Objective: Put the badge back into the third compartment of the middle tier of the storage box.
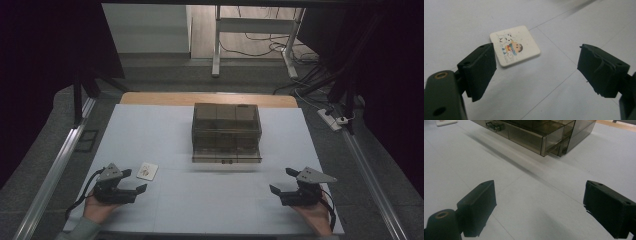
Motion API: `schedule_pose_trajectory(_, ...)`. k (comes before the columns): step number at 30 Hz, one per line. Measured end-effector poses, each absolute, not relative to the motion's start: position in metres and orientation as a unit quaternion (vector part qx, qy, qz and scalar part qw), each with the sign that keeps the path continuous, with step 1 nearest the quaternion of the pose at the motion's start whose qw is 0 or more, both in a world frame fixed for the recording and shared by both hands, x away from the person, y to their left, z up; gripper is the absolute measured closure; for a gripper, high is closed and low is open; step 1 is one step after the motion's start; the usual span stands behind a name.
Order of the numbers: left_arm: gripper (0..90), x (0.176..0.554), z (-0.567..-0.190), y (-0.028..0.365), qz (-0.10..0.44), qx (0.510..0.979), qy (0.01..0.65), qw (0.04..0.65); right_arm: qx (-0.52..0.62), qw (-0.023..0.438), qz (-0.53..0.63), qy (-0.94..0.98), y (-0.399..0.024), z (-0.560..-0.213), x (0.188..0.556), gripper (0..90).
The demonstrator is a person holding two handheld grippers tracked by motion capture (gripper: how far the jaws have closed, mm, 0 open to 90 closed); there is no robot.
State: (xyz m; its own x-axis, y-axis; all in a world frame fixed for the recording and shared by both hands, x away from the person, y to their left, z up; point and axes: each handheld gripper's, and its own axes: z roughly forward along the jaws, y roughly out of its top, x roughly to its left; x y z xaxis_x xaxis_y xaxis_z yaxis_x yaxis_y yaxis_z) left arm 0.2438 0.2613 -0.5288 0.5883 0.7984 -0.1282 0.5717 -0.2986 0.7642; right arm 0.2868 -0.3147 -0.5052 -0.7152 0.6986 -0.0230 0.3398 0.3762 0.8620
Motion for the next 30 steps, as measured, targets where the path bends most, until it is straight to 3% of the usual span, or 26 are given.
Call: schedule_pose_trajectory(30,16.1,0.2364,-0.521,0.254,0.155,0.799,0.429,0.392,0.321,0.197,0.443,0.814,-0.3122,-0.5071,0.2917,12.1)
